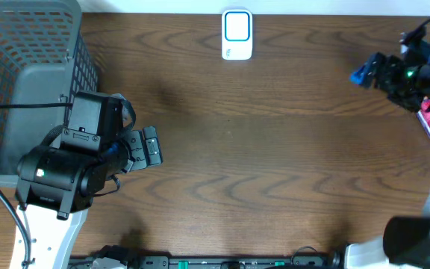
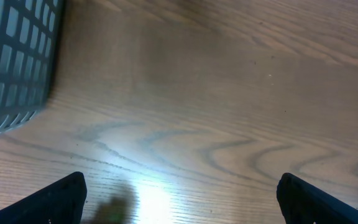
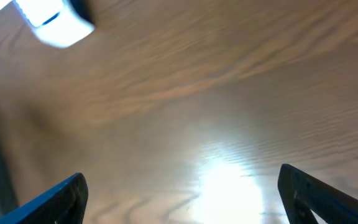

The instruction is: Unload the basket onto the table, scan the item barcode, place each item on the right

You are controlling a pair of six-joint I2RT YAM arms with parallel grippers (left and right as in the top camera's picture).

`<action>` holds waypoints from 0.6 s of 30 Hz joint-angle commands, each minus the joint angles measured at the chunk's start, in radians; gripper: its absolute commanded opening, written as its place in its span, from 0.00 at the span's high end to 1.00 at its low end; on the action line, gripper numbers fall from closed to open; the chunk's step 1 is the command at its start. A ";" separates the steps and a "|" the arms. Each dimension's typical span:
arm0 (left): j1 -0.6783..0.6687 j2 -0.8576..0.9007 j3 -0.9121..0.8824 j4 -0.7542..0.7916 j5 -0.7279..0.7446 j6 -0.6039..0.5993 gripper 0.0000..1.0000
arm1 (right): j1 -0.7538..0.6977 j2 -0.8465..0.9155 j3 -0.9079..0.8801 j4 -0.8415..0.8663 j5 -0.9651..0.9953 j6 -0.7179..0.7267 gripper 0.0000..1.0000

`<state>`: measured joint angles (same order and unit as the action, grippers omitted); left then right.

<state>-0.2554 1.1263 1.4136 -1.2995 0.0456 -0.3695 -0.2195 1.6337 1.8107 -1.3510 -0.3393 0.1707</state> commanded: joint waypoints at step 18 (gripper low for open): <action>0.004 0.003 0.004 -0.002 -0.013 -0.006 0.02 | 0.193 -0.562 -0.678 0.122 -0.055 0.064 0.01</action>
<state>-0.2554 1.1263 1.4136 -1.2999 0.0456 -0.3695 -0.0311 1.0851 1.1595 -1.2263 -0.3862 0.1902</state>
